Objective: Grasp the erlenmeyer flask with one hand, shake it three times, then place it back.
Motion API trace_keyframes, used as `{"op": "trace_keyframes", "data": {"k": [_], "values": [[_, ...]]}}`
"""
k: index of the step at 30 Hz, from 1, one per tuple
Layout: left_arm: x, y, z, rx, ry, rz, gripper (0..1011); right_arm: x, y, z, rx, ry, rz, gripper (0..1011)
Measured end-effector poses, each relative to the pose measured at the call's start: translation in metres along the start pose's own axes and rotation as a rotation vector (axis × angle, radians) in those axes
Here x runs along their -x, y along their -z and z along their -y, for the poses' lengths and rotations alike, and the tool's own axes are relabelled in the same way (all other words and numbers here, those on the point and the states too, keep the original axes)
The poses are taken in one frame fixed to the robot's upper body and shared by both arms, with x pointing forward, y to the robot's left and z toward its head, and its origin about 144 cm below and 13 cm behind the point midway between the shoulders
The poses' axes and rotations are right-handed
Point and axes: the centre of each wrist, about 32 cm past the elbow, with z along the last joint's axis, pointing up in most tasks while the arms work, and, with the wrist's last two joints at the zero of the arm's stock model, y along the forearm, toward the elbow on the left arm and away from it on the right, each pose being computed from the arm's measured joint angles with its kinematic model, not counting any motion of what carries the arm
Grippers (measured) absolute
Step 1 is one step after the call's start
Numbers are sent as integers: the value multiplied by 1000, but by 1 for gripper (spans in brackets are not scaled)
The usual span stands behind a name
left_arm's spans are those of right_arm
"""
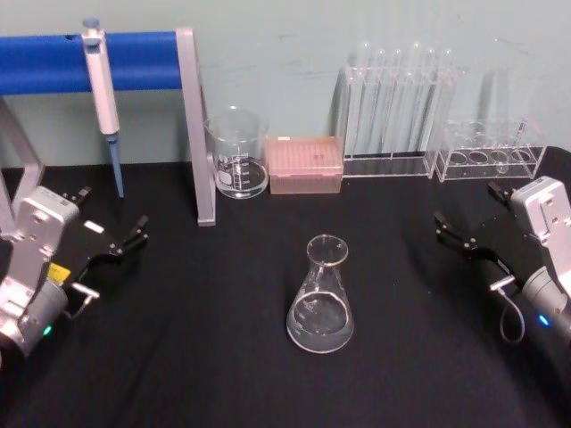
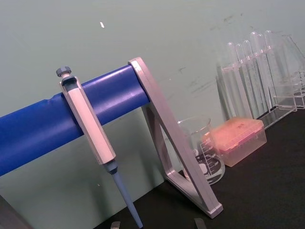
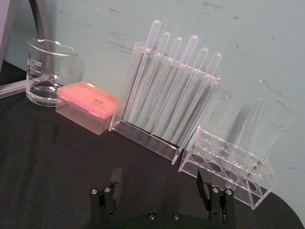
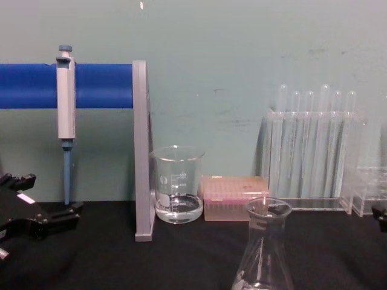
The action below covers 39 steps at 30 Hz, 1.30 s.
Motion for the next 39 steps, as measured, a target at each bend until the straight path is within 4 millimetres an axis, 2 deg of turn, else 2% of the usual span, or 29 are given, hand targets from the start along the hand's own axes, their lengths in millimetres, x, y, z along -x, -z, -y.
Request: {"op": "trace_keyframes", "data": {"k": [30, 39], "values": [[0, 0, 0, 0, 0, 0, 1001, 0, 0, 0, 0, 0, 0, 1000], [0, 0, 0, 0, 0, 0, 1001, -12, 4, 1, -1, -46, -64, 1000]]}}
